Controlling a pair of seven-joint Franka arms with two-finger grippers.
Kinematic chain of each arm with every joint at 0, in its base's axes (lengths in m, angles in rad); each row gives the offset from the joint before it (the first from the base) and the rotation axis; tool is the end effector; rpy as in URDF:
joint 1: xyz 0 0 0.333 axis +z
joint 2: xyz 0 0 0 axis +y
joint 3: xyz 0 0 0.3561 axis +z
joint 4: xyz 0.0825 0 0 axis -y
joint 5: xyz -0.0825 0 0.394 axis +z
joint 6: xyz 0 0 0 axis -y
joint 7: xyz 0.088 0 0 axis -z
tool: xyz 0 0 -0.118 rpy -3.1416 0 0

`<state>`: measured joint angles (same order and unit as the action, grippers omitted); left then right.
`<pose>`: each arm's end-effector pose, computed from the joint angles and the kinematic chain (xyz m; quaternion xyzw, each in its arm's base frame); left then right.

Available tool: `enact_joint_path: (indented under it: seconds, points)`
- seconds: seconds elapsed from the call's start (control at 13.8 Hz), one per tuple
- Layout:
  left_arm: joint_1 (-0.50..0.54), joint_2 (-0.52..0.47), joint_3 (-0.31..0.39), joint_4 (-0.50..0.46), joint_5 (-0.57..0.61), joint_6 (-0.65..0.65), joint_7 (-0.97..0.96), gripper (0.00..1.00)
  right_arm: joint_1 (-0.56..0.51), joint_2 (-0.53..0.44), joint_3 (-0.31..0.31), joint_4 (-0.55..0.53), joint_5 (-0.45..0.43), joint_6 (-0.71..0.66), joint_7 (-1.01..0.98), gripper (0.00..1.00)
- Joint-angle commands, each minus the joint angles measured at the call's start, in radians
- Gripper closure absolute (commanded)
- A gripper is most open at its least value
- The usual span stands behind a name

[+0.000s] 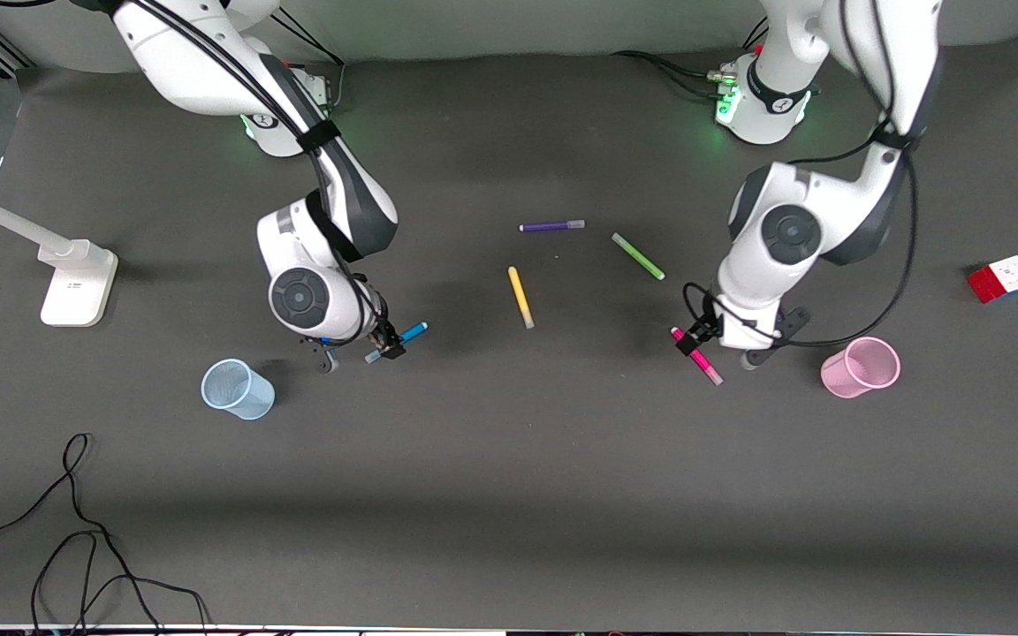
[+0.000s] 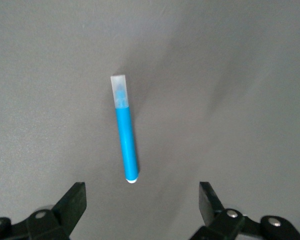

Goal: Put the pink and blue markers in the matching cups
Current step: 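Reach the right gripper to the blue marker while the left gripper reaches the pink marker, then close the right gripper on the blue marker while the left gripper grasps the pink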

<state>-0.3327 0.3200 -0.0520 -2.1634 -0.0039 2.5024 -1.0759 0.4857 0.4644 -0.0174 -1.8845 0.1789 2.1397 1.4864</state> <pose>0.5441 -0.2198 0.2678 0.9398 0.3415 0.0010 0.0134 0.5612 0.2950 0.2635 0.8383 -0.5311 -0.1127 0.0492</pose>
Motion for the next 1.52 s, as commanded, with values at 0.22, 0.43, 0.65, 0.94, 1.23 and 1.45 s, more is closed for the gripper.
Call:
enact_joint_path:
  seconds: [0.22,0.43,0.65,0.94,1.23,1.45]
  points:
    - [-0.023,0.152,0.021,0.010,0.016,0.153,-0.035,0.00,0.060,0.007,-0.006,-0.148,0.021,0.258,0.092,0.00]
    - [-0.025,0.182,0.023,0.010,0.016,0.184,-0.033,0.05,0.060,0.048,-0.006,-0.157,0.021,0.331,0.092,0.00]
    - [-0.023,0.157,0.021,0.013,0.018,0.162,-0.035,0.15,0.060,0.063,-0.006,-0.173,0.021,0.370,0.092,0.01]
    - [-0.023,0.142,0.021,0.019,0.018,0.124,-0.035,0.35,0.071,0.082,-0.006,-0.174,0.021,0.391,0.094,0.02]
    - [-0.019,0.142,0.021,0.020,0.016,0.122,-0.036,0.97,0.074,0.083,-0.004,-0.173,0.021,0.393,0.095,0.08]
    - [-0.019,0.130,0.021,0.037,0.016,0.093,-0.033,1.00,0.083,0.071,-0.006,-0.174,0.021,0.391,0.109,0.24]
